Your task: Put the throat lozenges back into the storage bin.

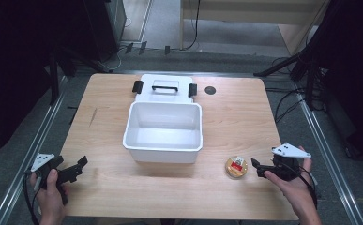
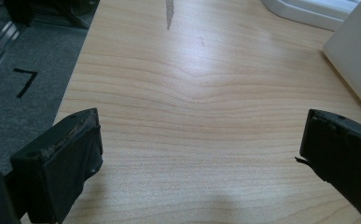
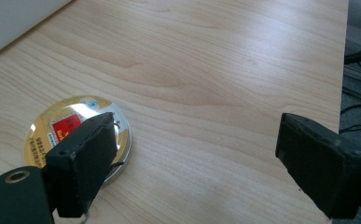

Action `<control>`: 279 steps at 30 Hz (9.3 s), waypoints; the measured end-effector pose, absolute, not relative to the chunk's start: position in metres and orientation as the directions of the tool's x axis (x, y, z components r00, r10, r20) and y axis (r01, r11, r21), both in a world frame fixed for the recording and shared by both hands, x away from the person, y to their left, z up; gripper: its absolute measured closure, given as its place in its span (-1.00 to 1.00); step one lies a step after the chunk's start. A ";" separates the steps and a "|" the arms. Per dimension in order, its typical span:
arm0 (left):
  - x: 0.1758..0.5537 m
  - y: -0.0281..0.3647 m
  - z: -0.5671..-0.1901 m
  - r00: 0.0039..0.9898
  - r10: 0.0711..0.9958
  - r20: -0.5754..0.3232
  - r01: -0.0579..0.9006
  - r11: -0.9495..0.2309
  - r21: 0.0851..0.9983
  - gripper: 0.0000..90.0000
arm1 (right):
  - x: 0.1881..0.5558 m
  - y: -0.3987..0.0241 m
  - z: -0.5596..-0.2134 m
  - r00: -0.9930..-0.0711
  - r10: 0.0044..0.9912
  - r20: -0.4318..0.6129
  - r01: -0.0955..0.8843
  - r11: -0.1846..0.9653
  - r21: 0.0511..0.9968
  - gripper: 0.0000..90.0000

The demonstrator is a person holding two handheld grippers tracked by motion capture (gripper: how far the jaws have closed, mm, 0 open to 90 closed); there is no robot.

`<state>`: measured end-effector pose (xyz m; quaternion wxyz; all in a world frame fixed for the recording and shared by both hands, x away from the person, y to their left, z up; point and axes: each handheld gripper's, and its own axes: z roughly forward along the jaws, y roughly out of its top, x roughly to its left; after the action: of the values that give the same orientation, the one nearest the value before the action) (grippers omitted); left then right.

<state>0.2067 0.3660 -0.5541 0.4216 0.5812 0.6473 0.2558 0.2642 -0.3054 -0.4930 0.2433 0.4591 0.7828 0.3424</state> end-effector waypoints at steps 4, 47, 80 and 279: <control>0.207 0.366 -0.554 0.031 0.968 -0.250 0.537 0.195 0.821 -1.00 | 0.266 -0.303 -0.485 -0.486 0.870 -0.078 0.557 0.378 0.739 -0.72; 0.208 0.368 -0.555 0.036 0.962 -0.272 0.543 0.210 0.813 -1.00 | 0.314 -0.221 -0.477 -0.721 0.689 -0.079 0.656 0.715 0.241 -0.95; 0.208 0.369 -0.555 0.036 0.960 -0.279 0.542 0.215 0.813 -1.00 | 0.315 -0.197 -0.512 -0.719 0.688 -0.095 0.681 0.726 0.097 -0.66; 0.208 0.355 -0.552 0.032 0.986 -0.163 0.489 0.127 0.863 -1.00 | 0.387 -0.013 -0.458 -0.969 0.158 -0.189 0.177 0.980 -0.089 -0.57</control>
<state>0.2076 0.3550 -0.5519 0.4125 0.5882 0.6271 0.3010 0.3869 -0.0126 -0.4578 0.0908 0.0846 0.9909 -0.0525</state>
